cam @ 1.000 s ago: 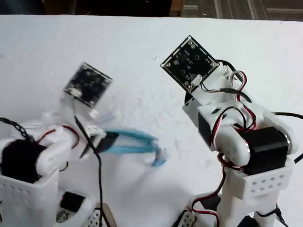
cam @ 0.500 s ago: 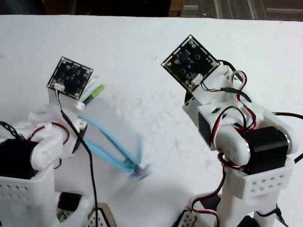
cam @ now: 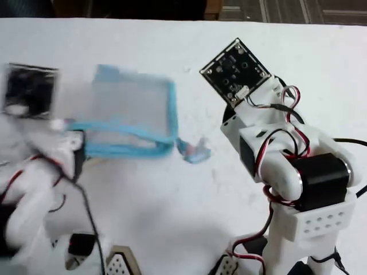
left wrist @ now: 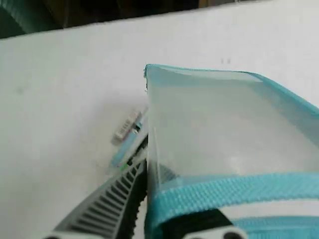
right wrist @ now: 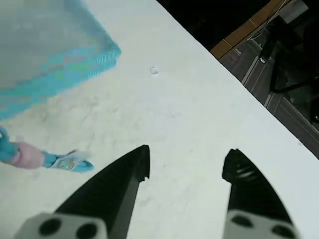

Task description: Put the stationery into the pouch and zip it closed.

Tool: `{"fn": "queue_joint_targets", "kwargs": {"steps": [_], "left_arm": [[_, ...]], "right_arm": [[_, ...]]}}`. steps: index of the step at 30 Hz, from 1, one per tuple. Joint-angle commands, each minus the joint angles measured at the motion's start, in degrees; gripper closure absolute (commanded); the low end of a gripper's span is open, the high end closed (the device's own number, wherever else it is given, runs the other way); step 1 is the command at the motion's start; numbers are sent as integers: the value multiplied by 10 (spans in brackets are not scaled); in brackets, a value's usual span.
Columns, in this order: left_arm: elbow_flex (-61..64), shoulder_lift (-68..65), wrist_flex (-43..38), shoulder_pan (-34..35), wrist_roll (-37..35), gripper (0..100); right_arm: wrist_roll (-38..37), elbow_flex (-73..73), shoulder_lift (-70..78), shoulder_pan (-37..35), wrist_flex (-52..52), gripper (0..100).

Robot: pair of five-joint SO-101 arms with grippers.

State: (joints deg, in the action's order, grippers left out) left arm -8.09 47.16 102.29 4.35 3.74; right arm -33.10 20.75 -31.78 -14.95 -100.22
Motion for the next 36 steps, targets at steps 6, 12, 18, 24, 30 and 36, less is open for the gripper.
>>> {"fn": "queue_joint_targets", "kwargs": {"steps": [6,12,18,24,30,36], "left_arm": [[-103,2,-42,206,-11,978],[-30,-79,-95,349,-41,978],[-27,-208,-82,487,-69,978],[-27,-252,-62,539,-67,978],[-70,-254,-21,516,-81,978],[-121,-250,0,505,-123,978]], "right_arm": [[28,1,6,-65,11,751],[201,1,128,-138,56,751],[215,5,276,-240,104,751],[272,5,385,-303,177,752],[21,6,480,-326,160,752],[-129,38,582,-322,150,752]]}}
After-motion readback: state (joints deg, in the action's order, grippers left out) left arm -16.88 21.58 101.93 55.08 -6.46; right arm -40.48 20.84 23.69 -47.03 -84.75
